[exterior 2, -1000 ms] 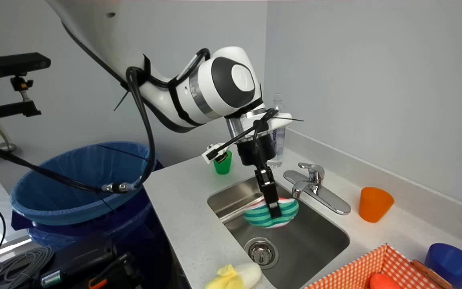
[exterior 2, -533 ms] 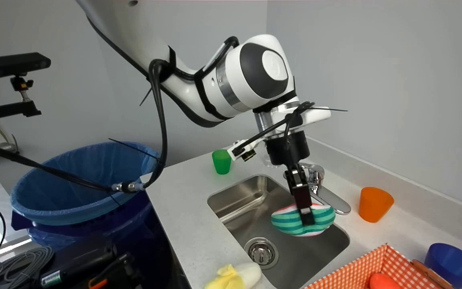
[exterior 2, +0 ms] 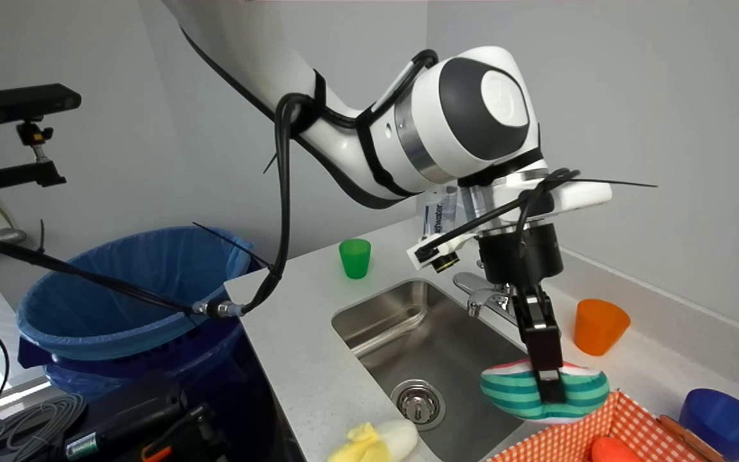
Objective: Pick up the plush watermelon and put it in the vegetable rag
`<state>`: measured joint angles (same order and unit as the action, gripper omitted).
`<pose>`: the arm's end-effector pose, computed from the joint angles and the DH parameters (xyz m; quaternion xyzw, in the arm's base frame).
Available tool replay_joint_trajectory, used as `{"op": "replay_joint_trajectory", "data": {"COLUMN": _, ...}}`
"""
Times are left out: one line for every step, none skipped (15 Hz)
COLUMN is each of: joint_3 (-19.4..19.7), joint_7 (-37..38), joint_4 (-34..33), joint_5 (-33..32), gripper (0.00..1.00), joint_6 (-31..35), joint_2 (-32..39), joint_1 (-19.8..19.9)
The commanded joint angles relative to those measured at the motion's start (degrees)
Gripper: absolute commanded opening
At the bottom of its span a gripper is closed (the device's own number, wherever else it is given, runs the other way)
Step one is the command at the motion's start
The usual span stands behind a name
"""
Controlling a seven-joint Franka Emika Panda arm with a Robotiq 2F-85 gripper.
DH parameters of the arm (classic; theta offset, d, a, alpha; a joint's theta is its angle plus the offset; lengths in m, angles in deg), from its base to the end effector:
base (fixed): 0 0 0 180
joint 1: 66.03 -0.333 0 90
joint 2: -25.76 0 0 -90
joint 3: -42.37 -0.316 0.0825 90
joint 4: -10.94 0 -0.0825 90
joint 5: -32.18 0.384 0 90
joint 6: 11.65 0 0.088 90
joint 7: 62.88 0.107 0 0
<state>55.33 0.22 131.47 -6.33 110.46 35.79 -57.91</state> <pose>0.5127 -0.2248 0.3348 0.8253 -0.4826 0.0359 0.2910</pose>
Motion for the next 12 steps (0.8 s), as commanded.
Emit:
{"op": "replay_joint_trajectory", "data": {"joint_3": 1.43, "joint_7": -0.77, "joint_4": -3.56, "joint_5": 1.81, "gripper": 0.03, "joint_6": -2.25, "joint_2": 2.35, "joint_1": 1.68}}
{"op": "replay_joint_trajectory", "data": {"joint_3": 1.91, "joint_7": -0.77, "joint_4": -3.93, "joint_5": 2.04, "gripper": 0.03, "joint_6": -2.49, "joint_2": 2.67, "joint_1": 2.1}}
{"op": "replay_joint_trajectory", "data": {"joint_3": 2.37, "joint_7": -0.73, "joint_4": -4.15, "joint_5": 2.22, "gripper": 0.03, "joint_6": -2.6, "joint_2": 2.98, "joint_1": 2.46}}
{"op": "replay_joint_trajectory", "data": {"joint_3": 2.83, "joint_7": -0.69, "joint_4": -4.41, "joint_5": 2.45, "gripper": 0.03, "joint_6": -2.65, "joint_2": 3.36, "joint_1": 2.86}}
{"op": "replay_joint_trajectory", "data": {"joint_3": 3.2, "joint_7": -0.64, "joint_4": -4.6, "joint_5": 2.6, "gripper": 0.03, "joint_6": -2.74, "joint_2": 3.65, "joint_1": 3.17}}
{"op": "replay_joint_trajectory", "data": {"joint_3": 3.63, "joint_7": -0.59, "joint_4": -4.79, "joint_5": 2.67, "gripper": 0.03, "joint_6": -2.79, "joint_2": 3.95, "joint_1": 3.51}}
{"op": "replay_joint_trajectory", "data": {"joint_3": 3.94, "joint_7": -0.59, "joint_4": -5.0, "joint_5": 2.82, "gripper": 0.03, "joint_6": -2.87, "joint_2": 4.26, "joint_1": 3.78}}
{"op": "replay_joint_trajectory", "data": {"joint_3": 4.28, "joint_7": -0.52, "joint_4": -5.15, "joint_5": 2.88, "gripper": 0.03, "joint_6": -2.97, "joint_2": 4.55, "joint_1": 4.04}}
{"op": "replay_joint_trajectory", "data": {"joint_3": 4.58, "joint_7": -0.53, "joint_4": -5.29, "joint_5": 3.03, "gripper": 0.03, "joint_6": -3.03, "joint_2": 4.85, "joint_1": 4.28}}
{"op": "replay_joint_trajectory", "data": {"joint_3": 4.9, "joint_7": -0.54, "joint_4": -5.42, "joint_5": 3.18, "gripper": 0.03, "joint_6": -3.07, "joint_2": 5.13, "joint_1": 4.47}}
{"op": "replay_joint_trajectory", "data": {"joint_3": 5.16, "joint_7": -0.57, "joint_4": -5.61, "joint_5": 3.39, "gripper": 0.03, "joint_6": -3.22, "joint_2": 5.42, "joint_1": 4.62}}
{"op": "replay_joint_trajectory", "data": {"joint_3": 5.33, "joint_7": -0.52, "joint_4": -5.69, "joint_5": 3.57, "gripper": 0.03, "joint_6": -3.23, "joint_2": 5.79, "joint_1": 4.72}}
